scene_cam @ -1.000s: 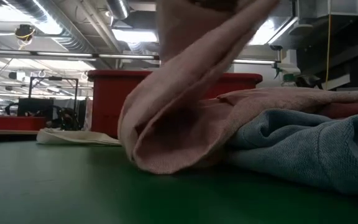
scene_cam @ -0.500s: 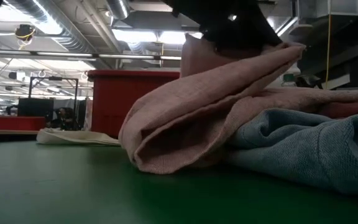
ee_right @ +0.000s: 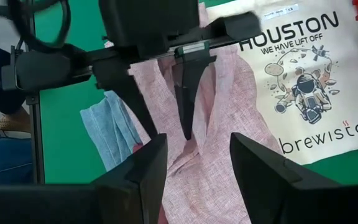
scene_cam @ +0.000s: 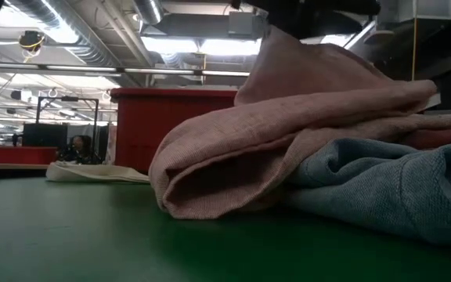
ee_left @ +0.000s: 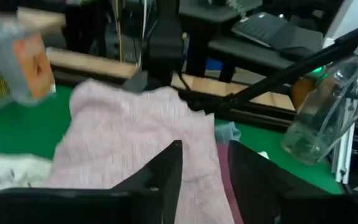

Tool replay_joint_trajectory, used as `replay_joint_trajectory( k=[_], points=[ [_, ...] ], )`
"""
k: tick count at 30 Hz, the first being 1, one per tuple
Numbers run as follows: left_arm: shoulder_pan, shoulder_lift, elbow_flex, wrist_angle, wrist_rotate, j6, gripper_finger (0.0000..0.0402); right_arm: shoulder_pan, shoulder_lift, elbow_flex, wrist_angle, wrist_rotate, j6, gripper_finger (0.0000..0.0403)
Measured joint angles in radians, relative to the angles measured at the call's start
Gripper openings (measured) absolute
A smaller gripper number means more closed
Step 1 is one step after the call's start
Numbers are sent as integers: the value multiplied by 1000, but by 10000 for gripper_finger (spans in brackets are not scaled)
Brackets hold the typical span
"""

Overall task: Fold Laundry from Bin
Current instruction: Fold the pink shirt from the red laundry basket

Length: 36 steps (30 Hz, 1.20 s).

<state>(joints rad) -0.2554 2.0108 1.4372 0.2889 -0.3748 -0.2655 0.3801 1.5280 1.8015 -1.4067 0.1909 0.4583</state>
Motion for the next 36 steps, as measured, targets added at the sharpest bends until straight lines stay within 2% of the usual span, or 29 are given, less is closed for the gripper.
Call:
replay_joint_trajectory(
  k=[5, 9, 13, 20, 26, 31, 36],
  points=[
    [-1, -47, 0, -9, -20, 136, 131, 7, 0, -2, 2, 0, 0, 175],
    [-1, -129, 0, -71, -52, 171, 130, 45, -1, -40, 59, 12, 0, 175],
    [-4, -217, 1, -186, -52, 160, 129, 109, -1, -110, 168, 10, -6, 175],
    [-57, -326, 1, -551, -50, -5, 129, 176, 0, -278, 458, 27, -80, 175],
    [-145, -315, 0, -777, -50, -186, 129, 161, 0, -436, 718, 27, -158, 175],
    [-210, -248, -28, -768, -80, -283, 129, 119, 0, -537, 872, 42, -230, 175],
    [-244, -125, -37, -740, -122, -322, 129, 40, 0, -595, 935, 43, -235, 175]
  ],
)
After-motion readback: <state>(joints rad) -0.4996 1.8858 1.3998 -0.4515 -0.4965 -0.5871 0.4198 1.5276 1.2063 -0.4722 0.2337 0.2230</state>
